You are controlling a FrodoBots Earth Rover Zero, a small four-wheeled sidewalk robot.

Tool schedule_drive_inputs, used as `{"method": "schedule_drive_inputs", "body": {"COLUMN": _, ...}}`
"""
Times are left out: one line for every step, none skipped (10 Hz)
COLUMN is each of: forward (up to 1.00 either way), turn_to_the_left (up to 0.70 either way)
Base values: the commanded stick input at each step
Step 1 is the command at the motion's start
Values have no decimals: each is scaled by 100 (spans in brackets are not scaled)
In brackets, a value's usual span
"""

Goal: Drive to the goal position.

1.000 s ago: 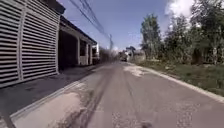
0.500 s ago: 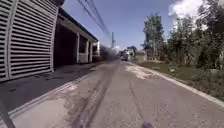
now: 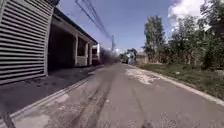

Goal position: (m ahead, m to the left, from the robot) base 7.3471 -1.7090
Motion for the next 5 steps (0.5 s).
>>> {"method": "schedule_drive_inputs", "body": {"forward": 99, "turn_to_the_left": 0}}
{"method": "schedule_drive_inputs", "body": {"forward": 99, "turn_to_the_left": 0}}
{"method": "schedule_drive_inputs", "body": {"forward": 99, "turn_to_the_left": 0}}
{"method": "schedule_drive_inputs", "body": {"forward": 99, "turn_to_the_left": 0}}
{"method": "schedule_drive_inputs", "body": {"forward": 99, "turn_to_the_left": 0}}
